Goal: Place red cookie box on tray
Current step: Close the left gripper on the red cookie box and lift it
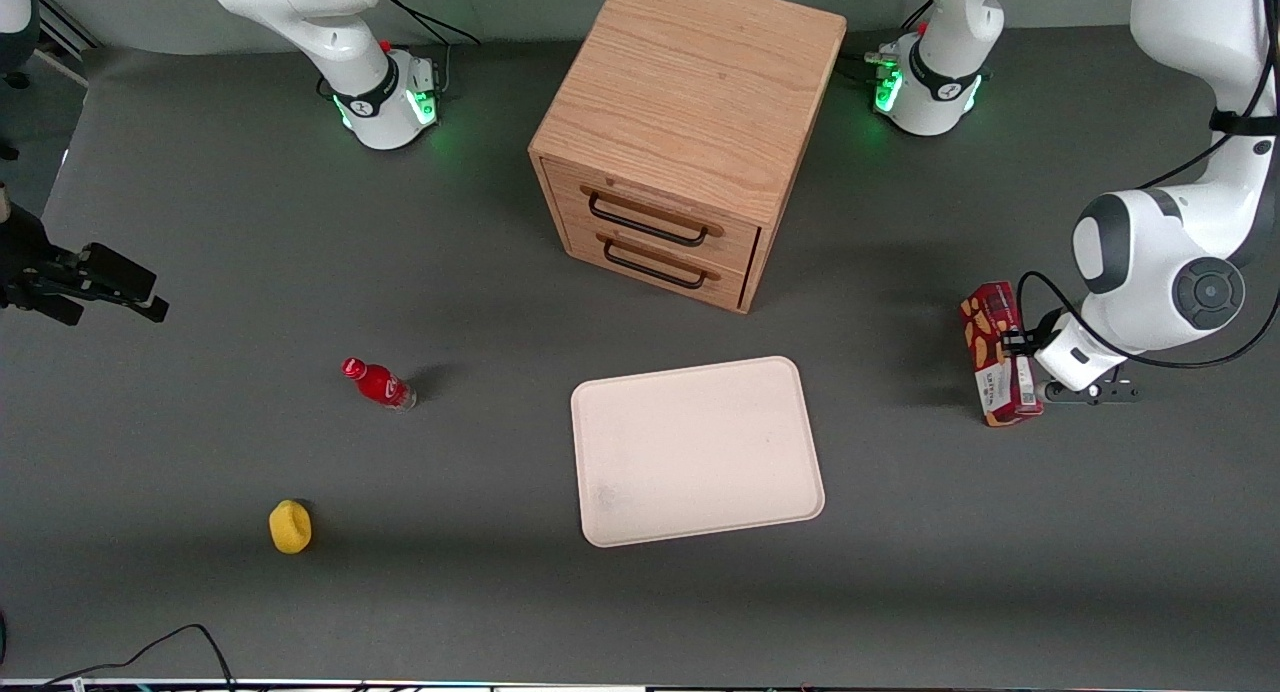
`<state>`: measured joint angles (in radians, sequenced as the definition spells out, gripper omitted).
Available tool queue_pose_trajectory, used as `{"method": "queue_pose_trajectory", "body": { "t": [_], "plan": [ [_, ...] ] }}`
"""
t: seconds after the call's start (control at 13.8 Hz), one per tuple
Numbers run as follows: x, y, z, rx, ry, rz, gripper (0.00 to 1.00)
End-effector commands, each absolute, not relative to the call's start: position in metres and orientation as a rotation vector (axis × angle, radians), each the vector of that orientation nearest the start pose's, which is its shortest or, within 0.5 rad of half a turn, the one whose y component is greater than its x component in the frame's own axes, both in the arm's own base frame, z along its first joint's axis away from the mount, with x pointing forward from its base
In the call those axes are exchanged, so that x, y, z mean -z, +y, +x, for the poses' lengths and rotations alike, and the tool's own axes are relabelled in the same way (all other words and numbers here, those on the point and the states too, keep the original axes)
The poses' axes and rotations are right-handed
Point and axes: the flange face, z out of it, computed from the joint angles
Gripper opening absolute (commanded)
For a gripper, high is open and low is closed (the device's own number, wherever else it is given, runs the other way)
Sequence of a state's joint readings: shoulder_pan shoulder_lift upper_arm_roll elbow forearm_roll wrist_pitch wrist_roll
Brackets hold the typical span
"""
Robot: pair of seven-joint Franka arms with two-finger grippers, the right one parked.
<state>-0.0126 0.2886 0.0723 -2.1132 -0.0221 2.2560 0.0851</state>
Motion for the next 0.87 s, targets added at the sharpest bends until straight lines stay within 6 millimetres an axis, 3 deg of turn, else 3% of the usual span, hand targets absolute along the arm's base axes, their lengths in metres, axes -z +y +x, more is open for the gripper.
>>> {"method": "queue_pose_trajectory", "body": {
  "t": [0.0, 0.22, 0.29, 0.51, 0.65, 0.8],
  "plan": [
    [-0.265, 0.025, 0.556, -0.213, 0.015, -3.141, 0.07],
    [-0.276, 0.019, 0.562, -0.232, 0.056, -3.139, 0.07],
    [-0.291, 0.014, 0.570, -0.223, 0.043, -3.140, 0.06],
    [-0.347, -0.048, 0.595, -0.317, 0.035, -3.124, 0.02],
    [-0.388, -0.105, 0.611, -0.241, -0.031, -3.131, 0.00],
    [-0.402, -0.169, 0.636, -0.182, -0.160, -3.167, 0.00]
  ]
}}
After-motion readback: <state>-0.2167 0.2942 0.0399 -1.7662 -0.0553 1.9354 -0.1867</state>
